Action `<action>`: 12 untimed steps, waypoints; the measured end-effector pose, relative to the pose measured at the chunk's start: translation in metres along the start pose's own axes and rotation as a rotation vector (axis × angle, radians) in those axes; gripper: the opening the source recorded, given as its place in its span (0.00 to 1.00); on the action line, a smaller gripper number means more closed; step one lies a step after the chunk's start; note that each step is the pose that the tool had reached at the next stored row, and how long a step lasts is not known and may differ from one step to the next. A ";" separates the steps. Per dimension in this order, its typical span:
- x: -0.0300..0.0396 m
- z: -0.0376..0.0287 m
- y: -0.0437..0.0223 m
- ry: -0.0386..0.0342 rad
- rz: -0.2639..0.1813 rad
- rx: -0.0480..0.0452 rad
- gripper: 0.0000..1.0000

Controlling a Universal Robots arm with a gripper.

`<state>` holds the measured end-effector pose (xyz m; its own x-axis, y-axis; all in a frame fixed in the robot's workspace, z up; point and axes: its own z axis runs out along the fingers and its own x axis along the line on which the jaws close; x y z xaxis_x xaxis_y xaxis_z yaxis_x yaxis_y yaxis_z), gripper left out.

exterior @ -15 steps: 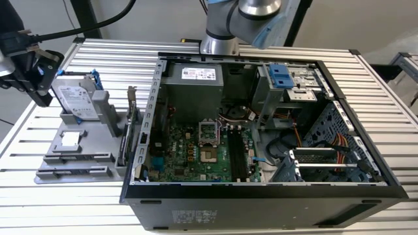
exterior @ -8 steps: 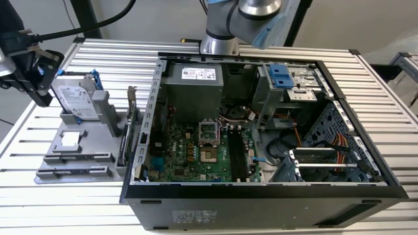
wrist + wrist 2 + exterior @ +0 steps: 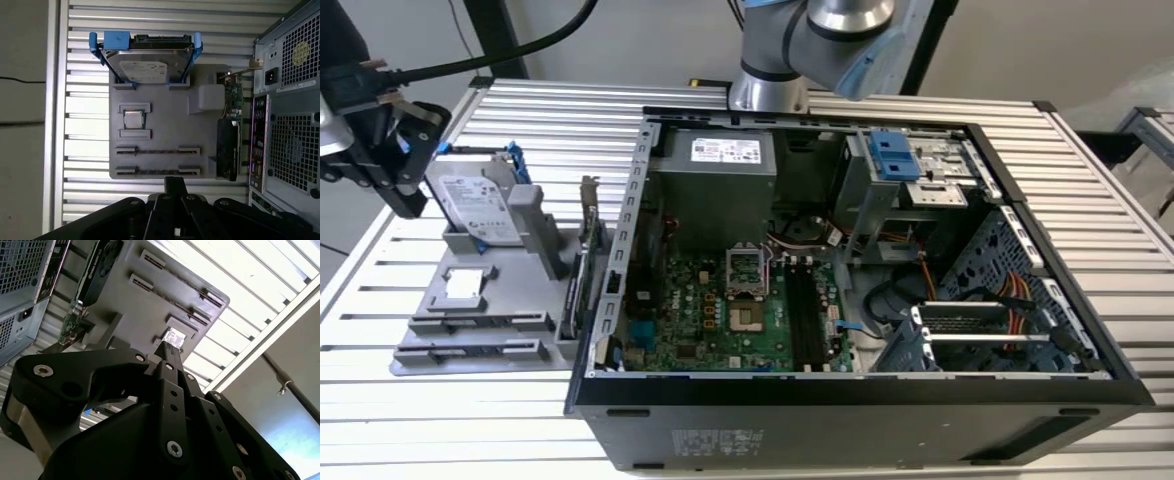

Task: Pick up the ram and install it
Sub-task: 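Pick up the ram and move it above insertion slot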

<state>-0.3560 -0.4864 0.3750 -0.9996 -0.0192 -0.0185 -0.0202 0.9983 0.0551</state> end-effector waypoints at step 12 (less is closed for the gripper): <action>0.0000 0.0000 0.0000 0.0008 -0.014 -0.0002 0.00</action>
<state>-0.3560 -0.4864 0.3750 -0.9993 -0.0330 -0.0184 -0.0339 0.9979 0.0550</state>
